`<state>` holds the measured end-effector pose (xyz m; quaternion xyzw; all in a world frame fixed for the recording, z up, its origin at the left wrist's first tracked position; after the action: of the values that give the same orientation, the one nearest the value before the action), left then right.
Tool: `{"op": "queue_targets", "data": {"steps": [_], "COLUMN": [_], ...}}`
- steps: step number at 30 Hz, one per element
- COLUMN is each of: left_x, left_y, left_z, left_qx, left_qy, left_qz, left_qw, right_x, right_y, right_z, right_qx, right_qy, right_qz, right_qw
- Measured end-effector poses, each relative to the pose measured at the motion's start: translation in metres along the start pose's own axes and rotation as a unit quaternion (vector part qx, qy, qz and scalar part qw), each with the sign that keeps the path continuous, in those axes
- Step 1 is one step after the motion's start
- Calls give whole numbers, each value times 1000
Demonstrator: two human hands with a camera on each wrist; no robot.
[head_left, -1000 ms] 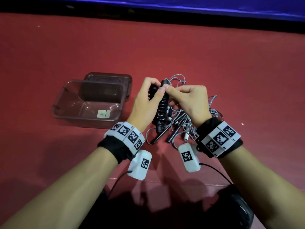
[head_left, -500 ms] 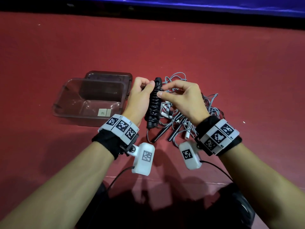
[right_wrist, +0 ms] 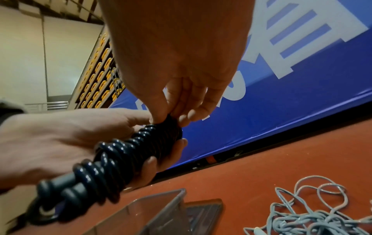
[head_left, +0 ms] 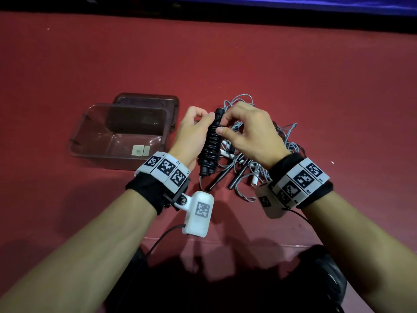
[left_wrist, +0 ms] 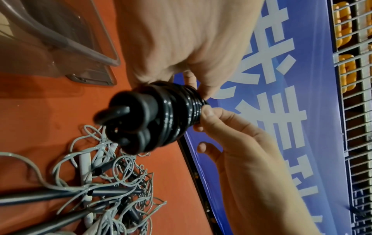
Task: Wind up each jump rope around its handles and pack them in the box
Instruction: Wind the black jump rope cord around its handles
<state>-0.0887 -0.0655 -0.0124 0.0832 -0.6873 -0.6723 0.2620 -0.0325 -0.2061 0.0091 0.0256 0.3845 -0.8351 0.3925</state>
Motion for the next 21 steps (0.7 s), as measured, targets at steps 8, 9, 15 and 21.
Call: {"op": "queue_targets", "data": {"steps": [8,9,15,21], "left_x": [-6,-6,-5,0], "left_y": [-4,-5,-13,-15], "left_z": [7,8,10,6], "left_qx": [7,1,-33,-14], "left_qy": [-2,-8,-51,-53], "left_qz": [5,6,13,58], "left_qw": [1000,1000,998,997], "right_x": [-2,-2,0,7], "right_y": [4,5,9,15], "right_z": [-1,-1,-4,-11], "right_qx": [-15,-12,-22,13], "right_qy": [10,10,-58,-89], "right_qz": [-69,-64,-19,6], "right_qw": [997,998,998,996]}}
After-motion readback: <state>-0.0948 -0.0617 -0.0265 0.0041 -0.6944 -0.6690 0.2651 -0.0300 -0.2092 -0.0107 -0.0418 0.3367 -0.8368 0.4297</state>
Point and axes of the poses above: each hand's wrist, its own x-axis away from the middle knuckle, its own z-axis out of the back of the hand, y = z × x, the point moved 2 cm from there along -x, towards the middle knuckle, and after that the axes turned 3 degrees about z, right-handed, at the moved point
